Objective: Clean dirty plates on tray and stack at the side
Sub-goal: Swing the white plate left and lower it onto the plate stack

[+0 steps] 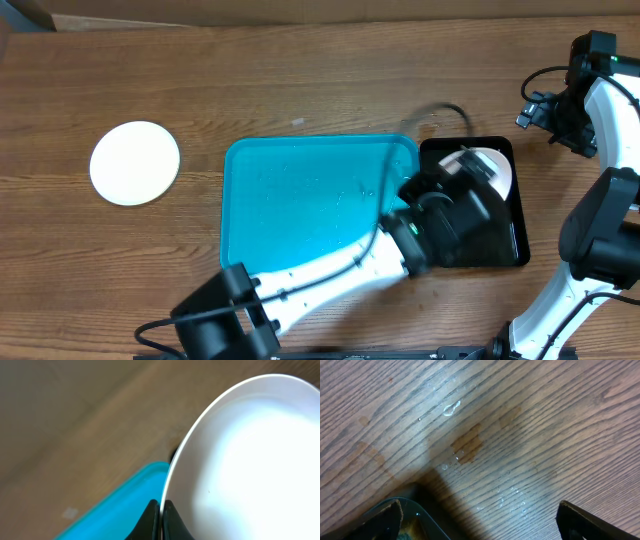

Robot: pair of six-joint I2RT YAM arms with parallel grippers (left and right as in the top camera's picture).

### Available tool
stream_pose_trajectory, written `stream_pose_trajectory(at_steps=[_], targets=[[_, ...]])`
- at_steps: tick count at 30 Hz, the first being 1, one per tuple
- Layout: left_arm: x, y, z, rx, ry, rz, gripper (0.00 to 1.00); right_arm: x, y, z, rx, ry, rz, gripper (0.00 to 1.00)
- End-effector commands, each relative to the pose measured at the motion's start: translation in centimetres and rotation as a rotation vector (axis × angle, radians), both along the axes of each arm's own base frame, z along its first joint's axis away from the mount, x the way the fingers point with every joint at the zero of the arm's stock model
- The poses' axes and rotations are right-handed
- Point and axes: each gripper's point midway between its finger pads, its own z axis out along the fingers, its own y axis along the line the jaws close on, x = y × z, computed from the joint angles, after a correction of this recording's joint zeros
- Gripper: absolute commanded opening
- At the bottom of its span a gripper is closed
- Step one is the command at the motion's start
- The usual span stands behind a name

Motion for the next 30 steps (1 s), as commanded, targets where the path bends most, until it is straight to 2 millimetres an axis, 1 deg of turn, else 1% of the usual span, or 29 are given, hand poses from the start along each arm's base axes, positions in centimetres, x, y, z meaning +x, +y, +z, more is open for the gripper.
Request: stream_pose_trajectory(at_steps=[1, 3, 5, 6, 8, 9, 12, 13, 15, 16, 19, 21, 23, 26, 30], targets=[[1.5, 0.1, -1.7, -0.281, 0.286, 0.022, 0.04, 0.5, -0.3, 2.0, -0.021, -0.051, -0.003, 1.00], [2.7, 1.2, -2.4, -0.385, 0.427, 0.030, 0.04, 0.5, -0.3, 2.0, -0.021, -0.051, -0.003, 1.00], [4.2, 3.2, -2.7, -0.514, 0.577, 0.065, 0.04, 0.5, -0.3, 2.0, -0.021, -0.051, -0.003, 1.00], [5.0, 4.5, -2.8, -0.573, 0.643, 0.090, 0.04, 0.5, -0.3, 2.0, -0.021, -0.051, -0.003, 1.00], [6.7, 7.7, -2.8, -0.674, 0.747, 0.158, 0.04, 0.5, -0.3, 2.0, -0.021, -0.051, -0.003, 1.00], [7.5, 9.6, -2.9, -0.713, 0.785, 0.197, 0.04, 0.5, -0.3, 2.0, -0.021, -0.051, -0.003, 1.00], [10.0, 17.0, -3.8, -0.782, 0.836, 0.370, 0.04, 0.5, -0.3, 2.0, -0.021, -0.051, -0.003, 1.00], [10.6, 20.0, -4.3, -0.794, 0.843, 0.449, 0.04, 0.5, -0.3, 2.0, -0.021, -0.051, -0.003, 1.00], [11.2, 24.9, -5.0, -0.814, 0.849, 0.577, 0.04, 0.5, -0.3, 2.0, -0.021, -0.051, -0.003, 1.00], [11.3, 27.8, -5.4, -0.829, 0.854, 0.653, 0.04, 0.5, -0.3, 2.0, -0.021, -0.051, -0.003, 1.00], [11.0, 35.2, -6.1, -0.875, 0.849, 0.819, 0.04, 0.5, -0.3, 2.0, -0.021, -0.051, -0.003, 1.00], [10.3, 39.9, -6.4, -0.906, 0.835, 0.929, 0.04, 0.5, -0.3, 2.0, -0.021, -0.051, -0.003, 1.00], [9.2, 44.8, -6.8, -0.934, 0.808, 1.058, 0.04, 0.5, -0.3, 2.0, -0.021, -0.051, -0.003, 1.00], [7.6, 51.0, -7.2, -0.965, 0.748, 1.204, 0.04, 0.5, -0.3, 2.0, -0.021, -0.051, -0.003, 1.00], [5.1, 57.0, -7.5, -0.980, 0.673, 1.363, 0.04, 0.5, -0.3, 2.0, -0.021, -0.051, -0.003, 1.00]])
